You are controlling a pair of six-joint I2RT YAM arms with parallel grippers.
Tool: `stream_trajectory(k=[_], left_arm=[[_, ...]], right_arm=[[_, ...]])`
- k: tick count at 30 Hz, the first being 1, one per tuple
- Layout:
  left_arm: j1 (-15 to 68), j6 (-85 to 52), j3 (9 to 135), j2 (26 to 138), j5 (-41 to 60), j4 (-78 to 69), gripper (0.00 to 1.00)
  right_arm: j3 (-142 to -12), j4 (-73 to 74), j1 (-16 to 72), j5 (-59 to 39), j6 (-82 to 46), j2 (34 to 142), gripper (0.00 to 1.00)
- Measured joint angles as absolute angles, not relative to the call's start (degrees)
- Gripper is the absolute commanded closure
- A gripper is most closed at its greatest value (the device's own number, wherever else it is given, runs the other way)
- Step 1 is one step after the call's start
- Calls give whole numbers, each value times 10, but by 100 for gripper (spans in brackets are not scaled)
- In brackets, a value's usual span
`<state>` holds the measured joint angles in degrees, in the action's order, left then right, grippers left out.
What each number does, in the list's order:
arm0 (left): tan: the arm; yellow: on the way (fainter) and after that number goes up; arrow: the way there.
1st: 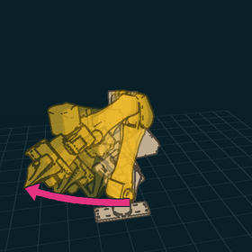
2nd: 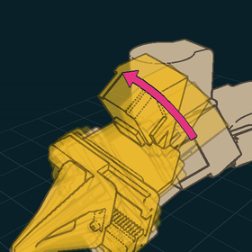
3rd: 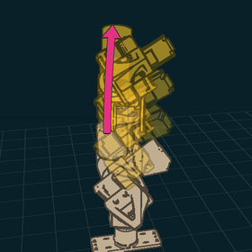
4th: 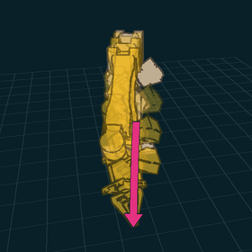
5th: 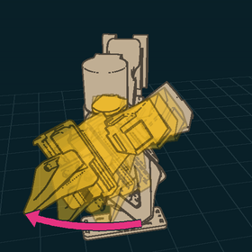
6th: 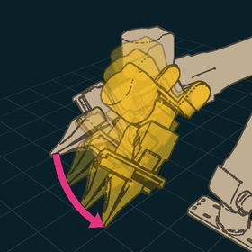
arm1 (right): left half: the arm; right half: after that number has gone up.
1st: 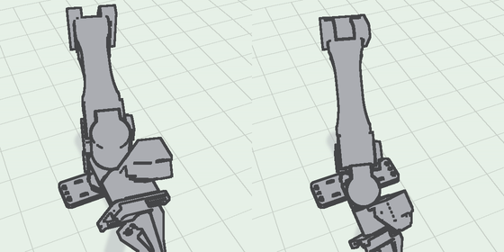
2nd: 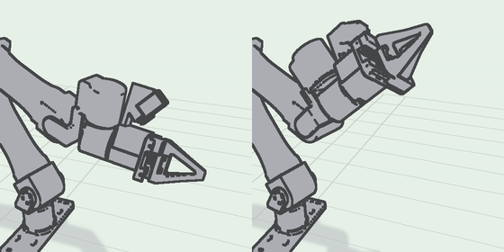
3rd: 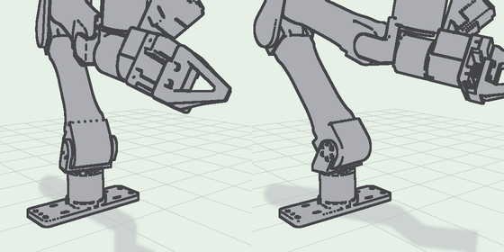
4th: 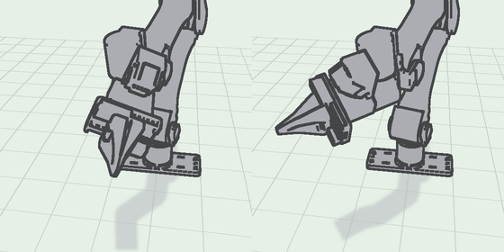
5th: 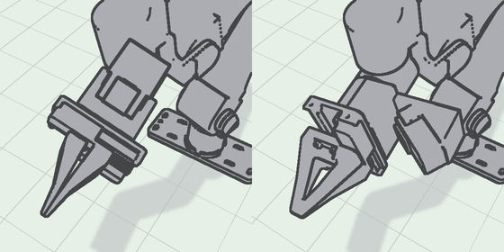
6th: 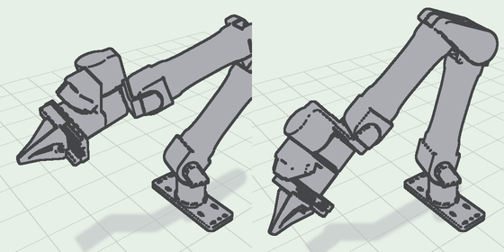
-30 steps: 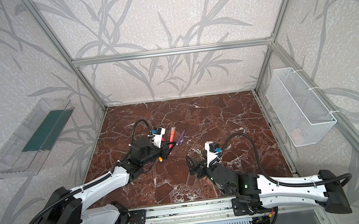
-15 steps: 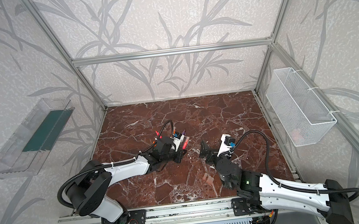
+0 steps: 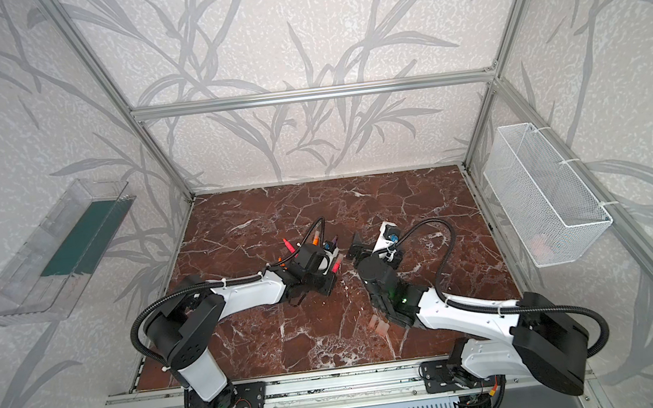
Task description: Insert the pens into the pen caps
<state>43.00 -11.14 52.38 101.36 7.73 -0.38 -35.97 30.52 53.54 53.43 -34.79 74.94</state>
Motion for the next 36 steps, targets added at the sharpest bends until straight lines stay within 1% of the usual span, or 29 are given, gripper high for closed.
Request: stream_trajectory(k=[3, 5, 6, 8, 11, 13, 15, 19, 23, 26, 31, 36], left_arm=[[427, -112, 525, 1014, 80, -3, 41], [422, -113, 525, 1009, 81, 3, 18], [419, -118, 524, 1005, 83, 8, 15], [410, -122, 520, 982, 86, 13, 14], [388, -138, 484, 896, 72, 18, 12], [374, -150, 453, 820, 40, 13, 8], [365, -166, 423, 732, -4, 11, 7], [353, -196, 396, 630, -84, 14, 6], [333, -223, 374, 597, -150, 18, 5], [312, -234, 353, 590, -179, 21, 5], [282, -241, 335, 573, -197, 26, 4], [266, -242, 333, 548, -198, 25, 4]], right_arm=[[-382, 369, 533, 534, -319, 816, 1], [-398, 412, 530, 534, -300, 863, 1], [-407, 436, 527, 534, -290, 888, 1], [-424, 494, 523, 535, -269, 940, 1], [-448, 595, 520, 533, -225, 1025, 1], [-465, 635, 519, 529, -200, 1073, 1], [-489, 655, 518, 524, -183, 1112, 1], [-546, 676, 519, 519, -166, 1165, 1], [-614, 679, 518, 515, -150, 1213, 1], [-653, 678, 518, 514, -139, 1244, 1], [-698, 674, 518, 513, -120, 1276, 1], [-706, 679, 522, 515, -93, 1287, 1]])
